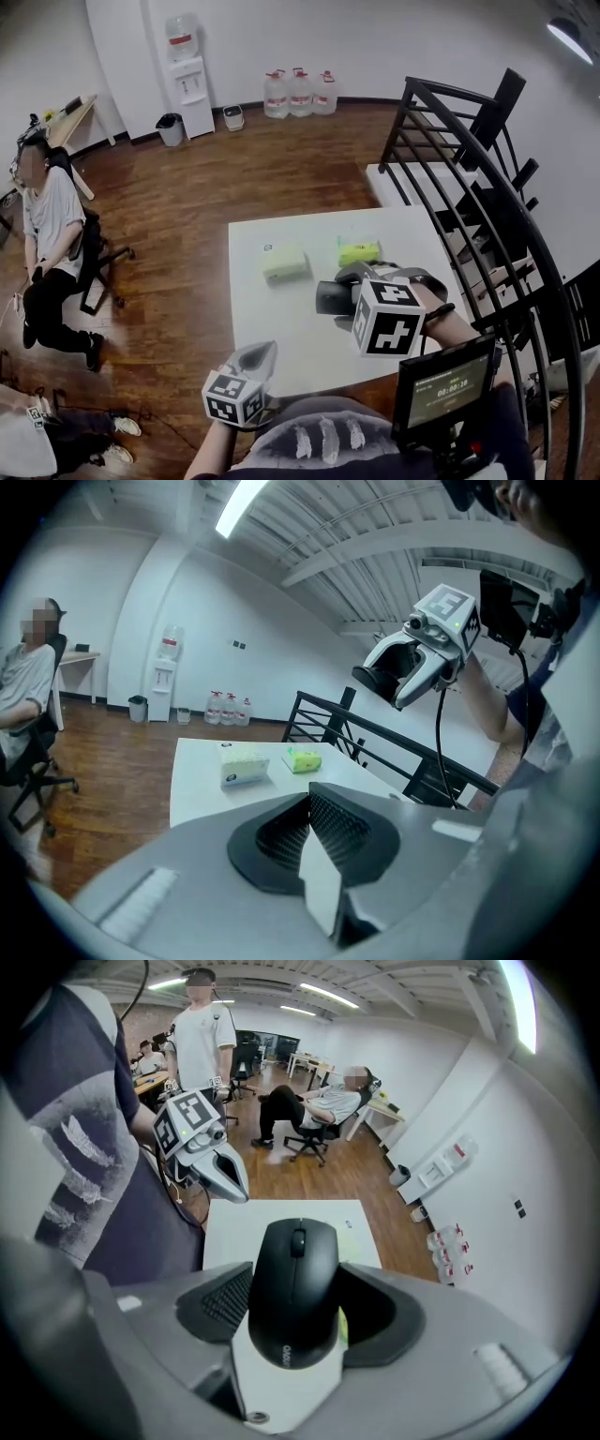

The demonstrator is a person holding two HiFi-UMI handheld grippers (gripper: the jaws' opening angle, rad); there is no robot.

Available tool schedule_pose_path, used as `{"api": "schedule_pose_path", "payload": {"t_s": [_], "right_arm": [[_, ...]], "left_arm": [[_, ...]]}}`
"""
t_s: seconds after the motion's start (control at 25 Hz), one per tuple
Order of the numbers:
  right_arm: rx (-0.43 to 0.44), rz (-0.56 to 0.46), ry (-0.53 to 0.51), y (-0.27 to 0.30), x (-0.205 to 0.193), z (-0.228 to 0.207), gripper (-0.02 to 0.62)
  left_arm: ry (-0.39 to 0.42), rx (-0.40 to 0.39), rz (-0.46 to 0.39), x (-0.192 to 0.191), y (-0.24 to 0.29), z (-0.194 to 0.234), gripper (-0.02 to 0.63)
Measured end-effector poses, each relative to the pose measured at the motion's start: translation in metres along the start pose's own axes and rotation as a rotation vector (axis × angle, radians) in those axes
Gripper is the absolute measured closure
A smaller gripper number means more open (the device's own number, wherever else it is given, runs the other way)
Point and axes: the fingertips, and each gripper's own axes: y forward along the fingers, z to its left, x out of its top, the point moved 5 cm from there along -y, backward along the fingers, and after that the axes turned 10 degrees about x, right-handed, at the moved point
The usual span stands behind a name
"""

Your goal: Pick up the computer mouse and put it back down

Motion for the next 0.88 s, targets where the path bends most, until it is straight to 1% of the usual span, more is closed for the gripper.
{"api": "schedule_pose_path", "payload": {"t_s": [0.16,0.36,0.6,0.76,0.88], "right_arm": [[-0.002,-0.010,0.018,0.003,0.005,-0.004,0.299],[0.006,-0.011,0.013,0.006,0.000,-0.016,0.299],[0.011,-0.017,0.008,0.019,-0.019,-0.043,0.299],[0.022,-0.033,0.041,0.035,-0.034,-0.064,0.299],[0.050,-0.031,0.069,0.052,-0.047,-0.074,0.299]], "left_arm": [[-0.006,-0.004,0.011,-0.003,0.001,0.008,0.591],[-0.024,0.013,0.014,-0.003,0.007,0.009,0.591],[-0.051,0.068,-0.009,0.007,0.020,0.005,0.591],[-0.050,0.098,-0.007,0.013,0.030,0.002,0.591],[-0.054,0.117,-0.006,0.014,0.035,0.000,0.591]]}}
